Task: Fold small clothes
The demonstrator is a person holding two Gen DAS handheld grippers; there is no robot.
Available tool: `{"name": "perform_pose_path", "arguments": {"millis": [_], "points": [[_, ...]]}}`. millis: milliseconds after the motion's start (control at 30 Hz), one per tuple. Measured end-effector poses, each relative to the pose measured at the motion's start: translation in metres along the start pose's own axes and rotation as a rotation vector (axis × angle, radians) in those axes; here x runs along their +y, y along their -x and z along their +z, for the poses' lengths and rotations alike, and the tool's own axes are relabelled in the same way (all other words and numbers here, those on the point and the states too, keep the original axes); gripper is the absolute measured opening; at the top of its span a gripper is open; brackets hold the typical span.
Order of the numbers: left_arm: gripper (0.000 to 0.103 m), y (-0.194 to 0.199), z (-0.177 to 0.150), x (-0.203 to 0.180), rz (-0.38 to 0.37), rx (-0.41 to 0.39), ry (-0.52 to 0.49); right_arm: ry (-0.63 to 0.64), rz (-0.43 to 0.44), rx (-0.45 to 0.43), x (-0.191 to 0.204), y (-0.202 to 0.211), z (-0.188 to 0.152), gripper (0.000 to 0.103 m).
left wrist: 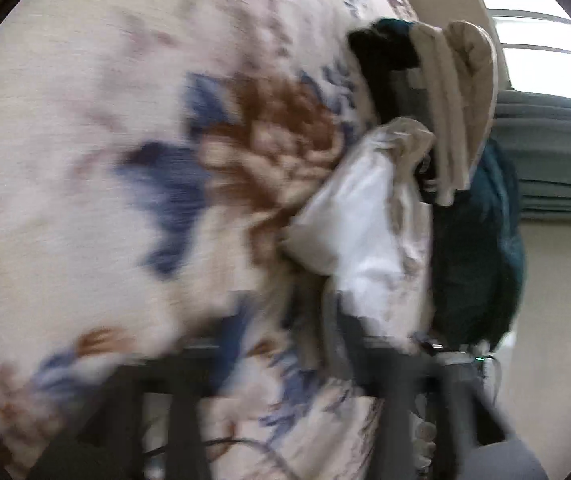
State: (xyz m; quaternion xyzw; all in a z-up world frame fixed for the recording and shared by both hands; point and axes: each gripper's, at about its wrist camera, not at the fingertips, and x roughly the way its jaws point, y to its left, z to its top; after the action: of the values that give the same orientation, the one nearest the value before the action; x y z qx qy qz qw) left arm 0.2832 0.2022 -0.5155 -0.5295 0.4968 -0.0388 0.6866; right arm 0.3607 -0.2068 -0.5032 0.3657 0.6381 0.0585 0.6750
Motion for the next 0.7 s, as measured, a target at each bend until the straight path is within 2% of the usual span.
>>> {"name": "perform_pose_path", "arguments": {"millis": [33, 100, 167, 200, 267, 433, 467, 500, 567, 600, 633, 667, 700], "points": [[0.069, -0.012, 0.004, -0.006, -0.052, 0.003, 0.001, -0.002, 0.016, 0.022, 0.0, -0.007, 0.0, 0.077], [0.07, -0.034, 0.009, -0.017, -0.078, 0.029, 0.0, -0.045, 0.076, 0.094, -0.004, -0.029, -0.004, 0.081], [0.07, -0.064, 0.016, -0.025, -0.068, 0.056, -0.005, -0.082, 0.135, 0.164, -0.007, -0.052, -0.015, 0.086], [0.069, -0.073, 0.018, -0.023, -0.034, 0.068, 0.003, -0.09, 0.145, 0.181, -0.008, -0.059, -0.02, 0.087], [0.07, -0.082, 0.022, -0.022, -0.021, 0.051, 0.036, -0.097, 0.169, 0.209, -0.008, -0.072, -0.03, 0.088], [0.067, -0.086, 0.023, -0.032, 0.012, -0.019, 0.055, -0.145, 0.227, 0.197, -0.009, -0.086, -0.037, 0.095], [0.063, -0.084, 0.021, -0.035, 0.016, -0.04, 0.049, -0.177, 0.259, 0.201, -0.009, -0.089, -0.038, 0.095], [0.046, -0.081, 0.02, -0.036, 0.029, -0.053, 0.042, -0.188, 0.277, 0.208, -0.007, -0.091, -0.038, 0.095], [0.028, -0.08, 0.019, -0.035, 0.036, -0.061, 0.041, -0.183, 0.291, 0.204, 0.0, -0.097, -0.042, 0.095], [0.025, -0.079, 0.019, -0.034, 0.038, -0.062, 0.038, -0.169, 0.289, 0.2, 0.006, -0.099, -0.045, 0.092], [0.023, -0.077, 0.018, -0.035, 0.038, -0.068, 0.028, -0.158, 0.284, 0.199, 0.01, -0.101, -0.046, 0.086], [0.018, -0.072, 0.017, -0.033, 0.044, -0.065, 0.016, -0.138, 0.257, 0.197, 0.016, -0.105, -0.05, 0.045], [0.017, -0.071, 0.018, -0.033, 0.048, -0.064, 0.002, -0.135, 0.243, 0.194, 0.02, -0.108, -0.054, 0.011]]}}
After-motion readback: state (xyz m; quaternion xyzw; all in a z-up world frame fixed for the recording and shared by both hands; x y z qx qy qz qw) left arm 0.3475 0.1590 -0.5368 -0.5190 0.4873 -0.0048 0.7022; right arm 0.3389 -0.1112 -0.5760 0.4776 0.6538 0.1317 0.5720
